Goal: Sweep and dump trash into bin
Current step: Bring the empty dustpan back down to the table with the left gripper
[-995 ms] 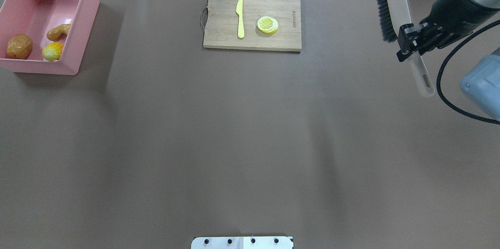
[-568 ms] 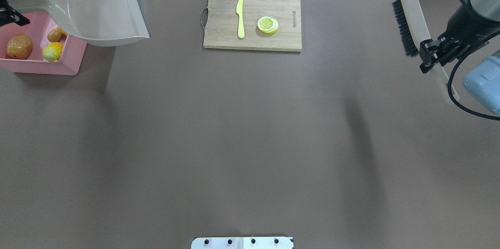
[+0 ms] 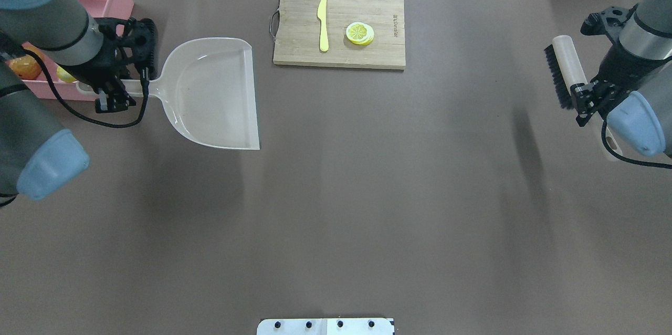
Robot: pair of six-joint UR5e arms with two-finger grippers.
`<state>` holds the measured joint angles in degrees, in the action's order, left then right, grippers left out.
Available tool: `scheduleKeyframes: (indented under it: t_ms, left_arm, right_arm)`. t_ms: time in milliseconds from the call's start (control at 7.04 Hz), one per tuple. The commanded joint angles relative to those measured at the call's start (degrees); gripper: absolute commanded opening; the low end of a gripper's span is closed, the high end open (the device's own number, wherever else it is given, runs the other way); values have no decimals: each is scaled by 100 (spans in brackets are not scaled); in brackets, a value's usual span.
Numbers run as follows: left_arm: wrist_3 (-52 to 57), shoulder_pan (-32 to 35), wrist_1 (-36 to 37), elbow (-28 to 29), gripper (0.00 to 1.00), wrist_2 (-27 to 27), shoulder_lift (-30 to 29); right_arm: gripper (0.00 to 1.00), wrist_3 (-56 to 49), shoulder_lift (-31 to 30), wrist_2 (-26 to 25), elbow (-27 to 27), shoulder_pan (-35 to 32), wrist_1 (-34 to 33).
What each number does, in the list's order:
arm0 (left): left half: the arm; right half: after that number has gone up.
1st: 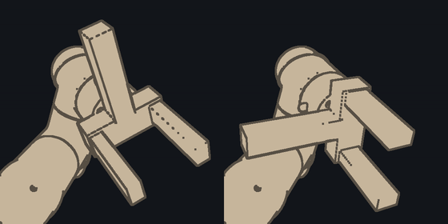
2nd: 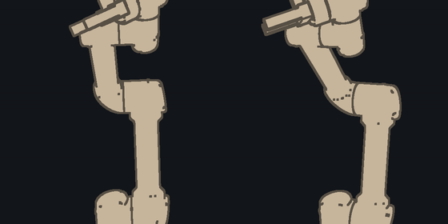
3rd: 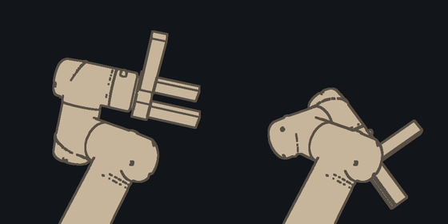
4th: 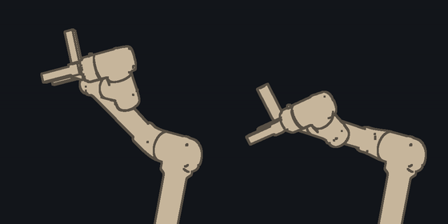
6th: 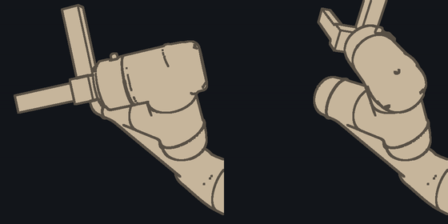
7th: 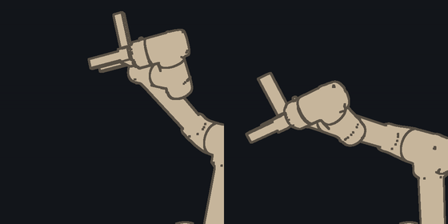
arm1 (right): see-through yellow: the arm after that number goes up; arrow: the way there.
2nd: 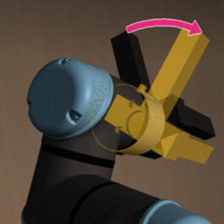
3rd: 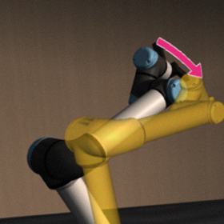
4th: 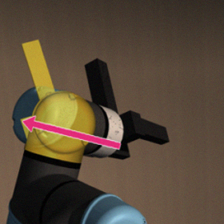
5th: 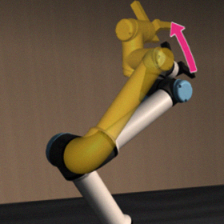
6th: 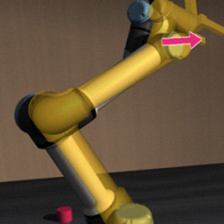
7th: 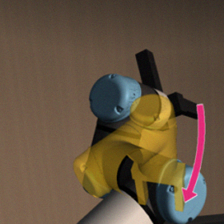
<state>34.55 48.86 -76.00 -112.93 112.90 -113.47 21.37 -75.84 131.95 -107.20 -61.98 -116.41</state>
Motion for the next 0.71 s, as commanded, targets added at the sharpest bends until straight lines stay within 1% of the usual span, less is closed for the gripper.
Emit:
scheduleKeyframes:
  t_ms: [0, 284, 426, 568]
  left_arm:
    - [16, -525, -703, 192, 0, -443, 376]
    - [69, -579, -1327, 262, 0, -462, 834]
    - [-1, -588, -1364, 280, 11, -419, 844]
    - [-62, -666, -1382, 384, 77, -418, 827]
  right_arm:
    - [0, 16, -81, 155, 59, 28, 14]
    - [0, 25, -107, 165, 42, 159, 14]
    - [0, 25, -89, 173, 42, 203, 14]
    - [0, 16, -89, 173, 50, 273, 22]
